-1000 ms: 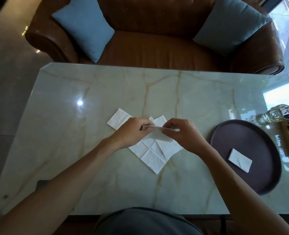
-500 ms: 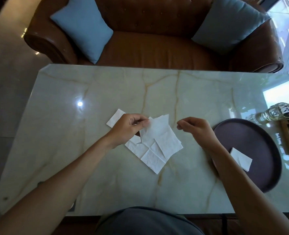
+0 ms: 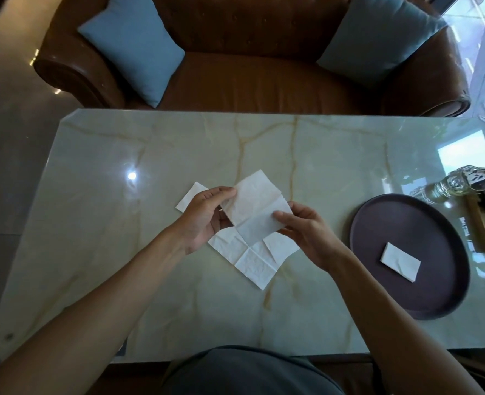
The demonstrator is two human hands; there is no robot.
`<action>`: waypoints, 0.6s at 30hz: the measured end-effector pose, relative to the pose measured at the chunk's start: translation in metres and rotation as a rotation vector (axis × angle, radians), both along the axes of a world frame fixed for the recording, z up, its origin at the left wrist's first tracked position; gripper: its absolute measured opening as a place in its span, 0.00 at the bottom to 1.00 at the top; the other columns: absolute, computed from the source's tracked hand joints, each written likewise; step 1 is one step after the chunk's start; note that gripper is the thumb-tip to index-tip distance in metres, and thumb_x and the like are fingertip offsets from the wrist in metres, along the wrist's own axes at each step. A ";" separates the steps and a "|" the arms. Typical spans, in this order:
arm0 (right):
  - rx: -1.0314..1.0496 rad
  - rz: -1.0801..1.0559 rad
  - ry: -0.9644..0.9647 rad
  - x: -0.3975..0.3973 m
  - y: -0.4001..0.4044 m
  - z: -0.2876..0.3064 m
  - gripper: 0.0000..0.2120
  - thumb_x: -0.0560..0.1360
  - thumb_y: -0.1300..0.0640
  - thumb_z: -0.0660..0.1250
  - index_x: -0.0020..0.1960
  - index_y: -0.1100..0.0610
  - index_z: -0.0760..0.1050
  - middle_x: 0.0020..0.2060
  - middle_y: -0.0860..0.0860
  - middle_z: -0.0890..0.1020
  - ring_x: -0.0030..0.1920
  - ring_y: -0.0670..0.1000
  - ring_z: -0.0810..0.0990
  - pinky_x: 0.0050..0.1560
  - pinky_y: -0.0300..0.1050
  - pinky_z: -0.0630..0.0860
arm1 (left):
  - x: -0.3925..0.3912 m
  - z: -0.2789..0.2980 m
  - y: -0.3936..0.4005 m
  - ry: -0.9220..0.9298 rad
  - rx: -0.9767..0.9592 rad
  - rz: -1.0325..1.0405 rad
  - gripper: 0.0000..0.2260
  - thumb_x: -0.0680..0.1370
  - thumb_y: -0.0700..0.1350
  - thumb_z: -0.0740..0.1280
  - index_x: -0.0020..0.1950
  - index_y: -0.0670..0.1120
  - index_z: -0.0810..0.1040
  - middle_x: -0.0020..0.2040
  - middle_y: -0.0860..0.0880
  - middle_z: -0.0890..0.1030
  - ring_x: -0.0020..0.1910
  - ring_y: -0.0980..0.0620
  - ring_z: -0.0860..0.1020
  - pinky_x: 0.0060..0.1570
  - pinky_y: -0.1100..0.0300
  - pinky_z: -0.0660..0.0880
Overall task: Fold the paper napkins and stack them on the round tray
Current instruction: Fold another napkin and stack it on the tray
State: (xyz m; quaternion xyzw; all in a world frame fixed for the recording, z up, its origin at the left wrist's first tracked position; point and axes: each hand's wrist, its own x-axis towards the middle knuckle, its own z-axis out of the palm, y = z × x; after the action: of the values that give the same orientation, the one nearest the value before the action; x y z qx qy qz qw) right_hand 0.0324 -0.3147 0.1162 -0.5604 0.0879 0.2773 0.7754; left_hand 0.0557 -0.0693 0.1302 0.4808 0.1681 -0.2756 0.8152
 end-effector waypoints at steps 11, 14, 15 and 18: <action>-0.358 0.017 -0.224 -0.005 0.008 0.011 0.32 0.77 0.64 0.73 0.75 0.48 0.65 0.48 0.55 0.83 0.47 0.48 0.83 0.50 0.42 0.79 | -0.012 -0.010 -0.019 0.214 0.033 -0.120 0.15 0.80 0.38 0.70 0.66 0.43 0.78 0.53 0.45 0.85 0.46 0.52 0.84 0.43 0.59 0.82; -0.570 0.081 -0.409 -0.003 0.006 0.017 0.33 0.75 0.60 0.75 0.72 0.38 0.68 0.52 0.47 0.78 0.45 0.44 0.80 0.53 0.39 0.78 | -0.014 -0.012 -0.023 0.257 0.010 -0.108 0.14 0.80 0.37 0.69 0.66 0.41 0.78 0.52 0.44 0.84 0.45 0.52 0.85 0.41 0.60 0.82; -0.665 0.111 -0.471 -0.002 0.004 0.018 0.28 0.75 0.59 0.76 0.69 0.38 0.73 0.54 0.45 0.76 0.48 0.43 0.80 0.56 0.38 0.77 | -0.014 -0.013 -0.024 0.265 0.009 -0.108 0.14 0.80 0.37 0.69 0.66 0.40 0.78 0.53 0.44 0.84 0.46 0.51 0.85 0.41 0.60 0.82; -0.851 0.169 -0.589 0.000 0.000 0.022 0.09 0.74 0.57 0.77 0.52 0.47 0.83 0.59 0.44 0.73 0.60 0.33 0.73 0.59 0.29 0.68 | -0.012 -0.015 -0.025 0.282 -0.015 -0.126 0.16 0.79 0.38 0.70 0.67 0.37 0.79 0.57 0.42 0.84 0.50 0.49 0.84 0.48 0.57 0.84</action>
State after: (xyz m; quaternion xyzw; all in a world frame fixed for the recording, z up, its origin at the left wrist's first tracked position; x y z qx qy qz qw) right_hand 0.0327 -0.3144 0.1380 -0.8853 -0.0746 0.1093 0.4458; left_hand 0.0432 -0.0942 0.1156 0.4407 0.2482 -0.3924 0.7683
